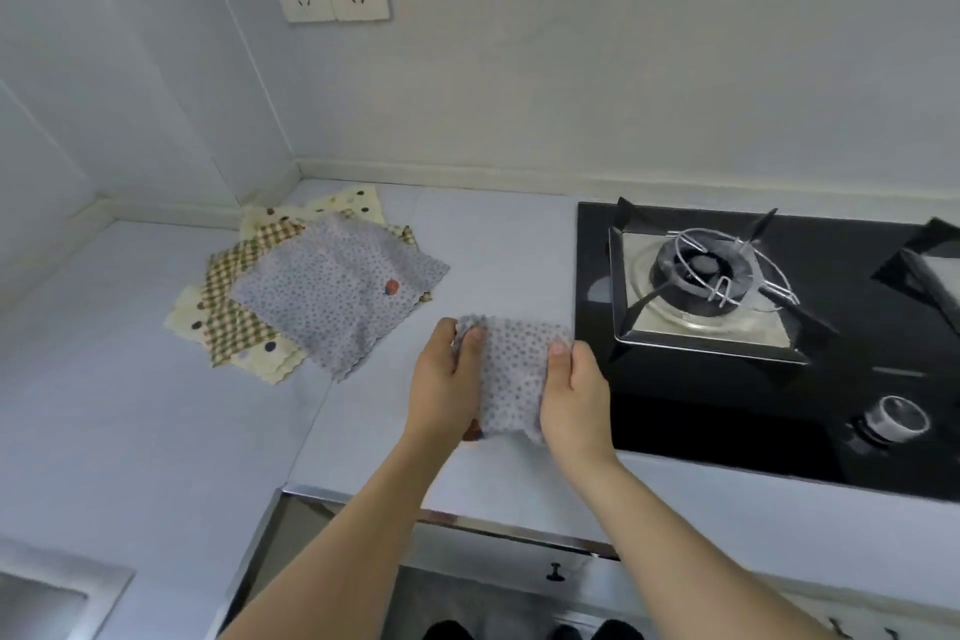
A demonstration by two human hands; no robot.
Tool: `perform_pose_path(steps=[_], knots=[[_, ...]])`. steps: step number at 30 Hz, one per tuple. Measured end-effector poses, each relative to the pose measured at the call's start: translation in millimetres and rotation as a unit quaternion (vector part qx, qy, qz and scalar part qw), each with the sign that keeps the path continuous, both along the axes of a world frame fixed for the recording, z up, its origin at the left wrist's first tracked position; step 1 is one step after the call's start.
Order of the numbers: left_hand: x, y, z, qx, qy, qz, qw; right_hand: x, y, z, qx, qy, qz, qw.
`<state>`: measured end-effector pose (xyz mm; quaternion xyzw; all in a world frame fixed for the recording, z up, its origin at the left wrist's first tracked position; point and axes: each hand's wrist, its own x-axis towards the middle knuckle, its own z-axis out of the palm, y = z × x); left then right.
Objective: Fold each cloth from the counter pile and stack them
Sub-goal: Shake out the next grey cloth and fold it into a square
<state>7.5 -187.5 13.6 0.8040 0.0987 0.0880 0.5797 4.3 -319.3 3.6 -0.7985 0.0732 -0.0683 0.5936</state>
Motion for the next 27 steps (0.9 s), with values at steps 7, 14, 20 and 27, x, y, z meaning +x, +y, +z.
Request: perform_pose_path(steps=[7, 14, 20, 27], knots=[[19.6, -89.1, 154.5, -0.002, 0.044, -0.089, 0.995, 9.8, -95.0, 144.7, 0.04, 0.029, -0.069, 0.996], [49.6, -208.5, 175.1, 0.021, 0.022, -0.142, 0.989, 20.4, -213.3, 163.4, 0.014, 0.003, -0.112, 0.994], [54.9, -349.7, 160.5, -0.001, 0.008, -0.153, 0.988, 25.3, -356.8, 160.1, -0.027, 0.023, -0.12, 0.992], [78.6, -465.3, 162.3, 0.004, 0.009, -0.169, 0.986, 41.8, -471.4, 166.2, -0.044, 0.042, -0.139, 0.988]])
